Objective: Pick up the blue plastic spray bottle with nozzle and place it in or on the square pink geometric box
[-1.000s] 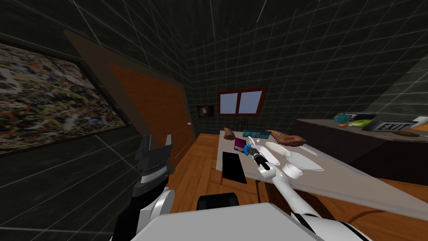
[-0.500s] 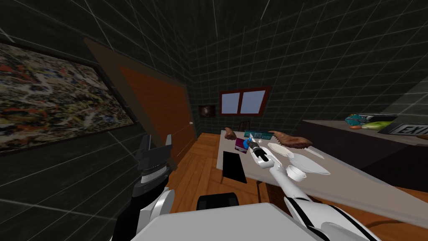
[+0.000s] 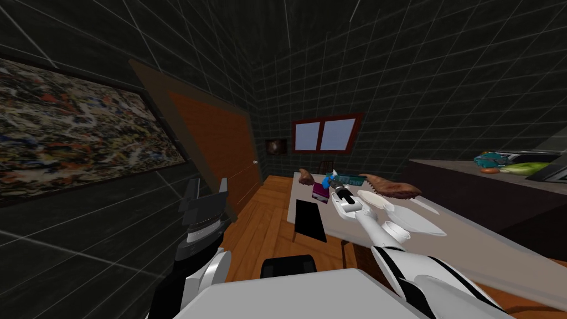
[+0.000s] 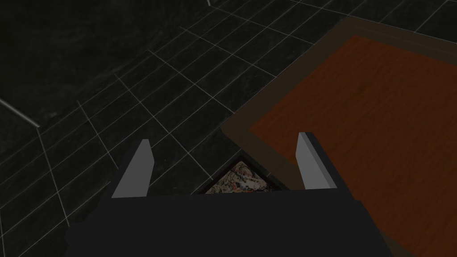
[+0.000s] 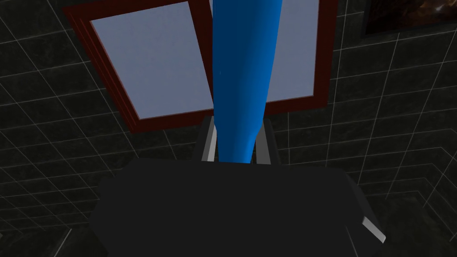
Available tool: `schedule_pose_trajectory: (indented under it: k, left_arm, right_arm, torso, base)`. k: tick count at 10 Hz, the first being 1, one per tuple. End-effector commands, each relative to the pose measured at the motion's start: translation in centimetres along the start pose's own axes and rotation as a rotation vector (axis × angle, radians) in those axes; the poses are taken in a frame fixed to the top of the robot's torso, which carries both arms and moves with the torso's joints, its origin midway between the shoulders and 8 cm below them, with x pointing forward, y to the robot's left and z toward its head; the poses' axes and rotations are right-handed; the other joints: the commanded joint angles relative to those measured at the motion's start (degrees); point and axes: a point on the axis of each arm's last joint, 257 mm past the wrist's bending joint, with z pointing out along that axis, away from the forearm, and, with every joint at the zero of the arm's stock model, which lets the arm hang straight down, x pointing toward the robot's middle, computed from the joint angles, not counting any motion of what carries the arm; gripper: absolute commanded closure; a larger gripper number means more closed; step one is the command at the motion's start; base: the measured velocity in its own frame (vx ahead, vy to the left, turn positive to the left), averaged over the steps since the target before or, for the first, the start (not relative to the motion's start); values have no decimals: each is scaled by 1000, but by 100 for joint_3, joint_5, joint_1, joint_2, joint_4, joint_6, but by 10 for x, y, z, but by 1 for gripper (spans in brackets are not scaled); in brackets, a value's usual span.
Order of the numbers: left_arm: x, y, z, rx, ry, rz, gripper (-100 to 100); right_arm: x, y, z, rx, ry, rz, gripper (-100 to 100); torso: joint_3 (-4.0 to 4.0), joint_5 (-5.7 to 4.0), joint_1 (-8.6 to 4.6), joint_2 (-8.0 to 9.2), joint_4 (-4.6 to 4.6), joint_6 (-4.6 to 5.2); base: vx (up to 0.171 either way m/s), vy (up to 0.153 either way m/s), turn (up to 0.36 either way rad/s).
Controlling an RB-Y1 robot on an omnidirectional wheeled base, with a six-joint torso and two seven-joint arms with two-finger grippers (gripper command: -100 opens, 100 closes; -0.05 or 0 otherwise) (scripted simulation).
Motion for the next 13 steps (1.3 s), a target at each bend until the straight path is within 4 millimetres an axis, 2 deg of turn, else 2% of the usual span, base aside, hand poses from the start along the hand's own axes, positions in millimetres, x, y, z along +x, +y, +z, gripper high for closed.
schedule_pose_trajectory:
  k: [1,4,5,6,7,9,10,11,13]
  left_arm:
    - [0,0,0,0,0,0,0]
    - [0,0,0,0,0,0,0]
    - [0,0,0,0,0,0,0]
    - [0,0,0,0,0,0,0]
    - [0,0,0,0,0,0,0]
    - [0,0,0,0,0,0,0]
    - [0,0,0,0,0,0,0]
    - [0,0,0,0,0,0,0]
    - [0,0,0,0,0,0,0]
  right_arm:
    - [-7,3,6,4,-15,9,100]
    - [-53,-2,26,26,-76,28,100]
    - [-53,-2,26,26,-76,28,100]
    - [-63,-8,31,45,-82,25,100]
    - [-65,-17,34,71,-70,16,100]
    - [-62,-23,35,87,-57,8,100]
    - [-51,-36,34,123,-20,-10,100]
    - [-51,-36,34,123,-20,-10,100]
    - [-34,-52,31,164,29,-32,100]
  torso:
    - [0,0,0,0,0,0]
    - [-6,-1,1,-7,-5,-2]
    - [-3,0,-7,-4,-2,-5]
    - [-2,-2,-5,0,-5,3]
    - [-2,1,-4,-1,-4,1]
    - [-10,-1,-6,-9,-12,3]
    - [-14,0,0,-13,-15,2]
    - [-19,1,3,-19,-19,-7]
    - [-23,5,8,-25,-23,1]
  base:
    - [-12,-27,36]
    - [-21,-36,96]
    - [-23,-56,66]
    - [-18,-47,86]
    - [-17,-65,177]
    - [-8,-42,73]
    - [-3,-36,213]
    - [0,-36,104]
    - [1,-28,101]
